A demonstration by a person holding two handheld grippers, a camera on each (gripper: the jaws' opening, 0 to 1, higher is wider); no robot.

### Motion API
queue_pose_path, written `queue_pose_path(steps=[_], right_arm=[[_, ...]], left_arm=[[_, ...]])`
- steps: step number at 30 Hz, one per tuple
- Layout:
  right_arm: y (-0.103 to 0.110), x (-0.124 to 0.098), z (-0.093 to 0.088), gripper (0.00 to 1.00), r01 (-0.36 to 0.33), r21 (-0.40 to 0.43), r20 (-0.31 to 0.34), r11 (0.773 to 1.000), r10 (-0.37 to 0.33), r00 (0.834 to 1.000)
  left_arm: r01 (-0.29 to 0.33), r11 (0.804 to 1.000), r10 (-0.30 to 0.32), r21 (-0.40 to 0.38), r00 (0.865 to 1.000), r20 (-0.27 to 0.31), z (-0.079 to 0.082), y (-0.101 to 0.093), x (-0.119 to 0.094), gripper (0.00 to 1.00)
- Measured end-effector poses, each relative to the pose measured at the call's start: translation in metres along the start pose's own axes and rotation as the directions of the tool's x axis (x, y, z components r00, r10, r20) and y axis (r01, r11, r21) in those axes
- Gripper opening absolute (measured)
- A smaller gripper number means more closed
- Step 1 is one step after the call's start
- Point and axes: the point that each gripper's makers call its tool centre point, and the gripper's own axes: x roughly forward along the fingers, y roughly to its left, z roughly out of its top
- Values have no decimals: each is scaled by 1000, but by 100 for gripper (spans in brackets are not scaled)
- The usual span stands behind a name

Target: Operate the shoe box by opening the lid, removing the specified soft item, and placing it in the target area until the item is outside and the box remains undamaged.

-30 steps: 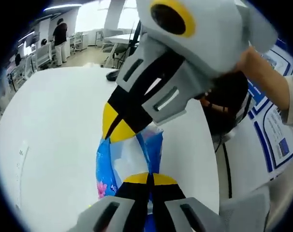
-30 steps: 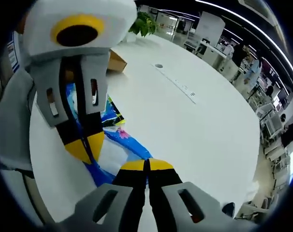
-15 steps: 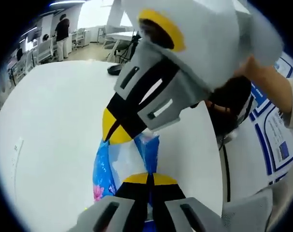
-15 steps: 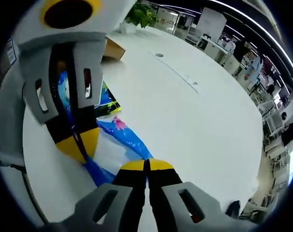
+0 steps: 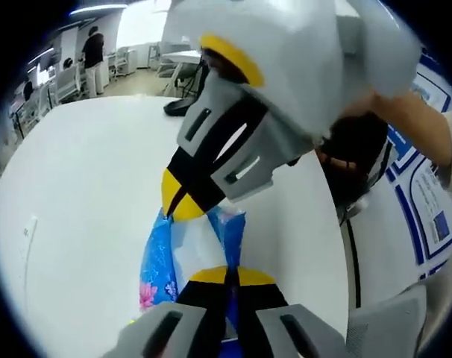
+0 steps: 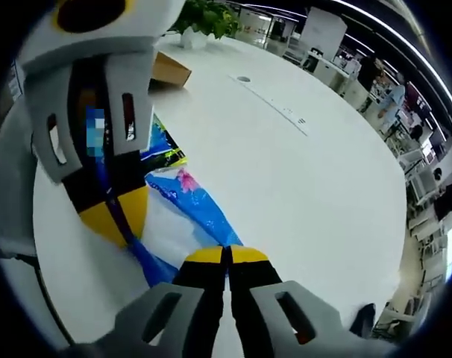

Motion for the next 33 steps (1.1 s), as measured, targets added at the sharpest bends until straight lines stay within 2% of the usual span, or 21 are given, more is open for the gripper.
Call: queue_pose_path(steps=[3,7,12,16,21,24,33], right_arm=[[2,-1,-3,1,-3,1,-10,1000,3,1000],[1,-2,-10,10,16,5,-46,1000,-16,999],[1,-14,-6,15,34,10,-35,999,-33,999],[2,-22,-5,19,40,13,-33,999,-40,999],[3,-35,-1,24,45,42,-20,998,-44,999],[8,-41,1,32,33,68,-19,997,-32,999],[28,-59,8,43,21,85,-24,996,-19,1000]], left_arm=[[-5,1000,5,17,1000,0,2,-3,-3,7],[-22,998,21,58,1000,2,5,-3,-7,14],[-38,997,37,69,999,19,11,-3,-14,21],[-58,995,56,77,998,33,13,-4,-23,22],[-81,994,78,75,996,45,11,-4,-38,25],[-91,994,88,57,994,59,9,-4,-46,29],[-141,990,139,11,984,109,-7,-7,-85,34]])
